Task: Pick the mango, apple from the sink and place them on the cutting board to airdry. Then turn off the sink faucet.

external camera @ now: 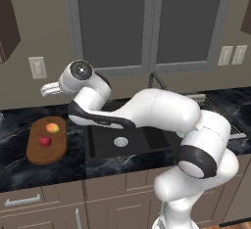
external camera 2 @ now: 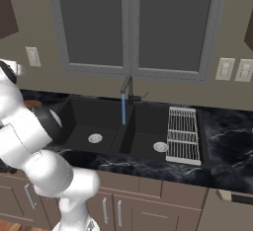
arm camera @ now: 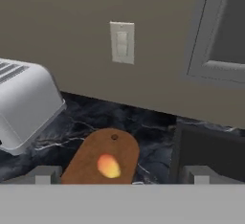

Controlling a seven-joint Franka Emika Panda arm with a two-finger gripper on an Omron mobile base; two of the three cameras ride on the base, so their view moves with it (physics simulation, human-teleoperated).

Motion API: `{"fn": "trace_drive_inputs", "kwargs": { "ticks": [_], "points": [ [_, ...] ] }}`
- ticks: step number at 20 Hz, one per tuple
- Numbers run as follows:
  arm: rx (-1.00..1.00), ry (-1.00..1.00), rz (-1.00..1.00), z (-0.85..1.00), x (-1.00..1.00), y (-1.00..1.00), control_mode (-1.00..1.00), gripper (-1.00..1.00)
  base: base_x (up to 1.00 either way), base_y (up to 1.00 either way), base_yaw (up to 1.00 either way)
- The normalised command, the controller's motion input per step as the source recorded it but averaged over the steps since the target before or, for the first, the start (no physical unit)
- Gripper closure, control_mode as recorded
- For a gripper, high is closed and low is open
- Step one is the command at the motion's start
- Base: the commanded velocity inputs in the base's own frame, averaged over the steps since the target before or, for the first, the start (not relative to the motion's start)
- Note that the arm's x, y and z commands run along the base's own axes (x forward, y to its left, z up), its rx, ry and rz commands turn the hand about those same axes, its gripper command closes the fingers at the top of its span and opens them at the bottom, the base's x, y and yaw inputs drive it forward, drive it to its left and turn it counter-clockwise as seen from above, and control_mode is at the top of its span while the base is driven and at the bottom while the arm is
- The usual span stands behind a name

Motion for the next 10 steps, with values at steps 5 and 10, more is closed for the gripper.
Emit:
{"fn": "trace_drive_inputs", "kwargs": {
  "ticks": [5, 10],
  "points": [
    [0.06, 0.0, -0.06, 0.5, -0.5, -0.16, -1.0, -1.0, 0.0, 0.0, 0.0],
    [0.0, 0.0, -0.07, 0.23, -0.61, -0.29, -1.0, -1.0, 0.0, 0.0, 0.0]
  ]
}}
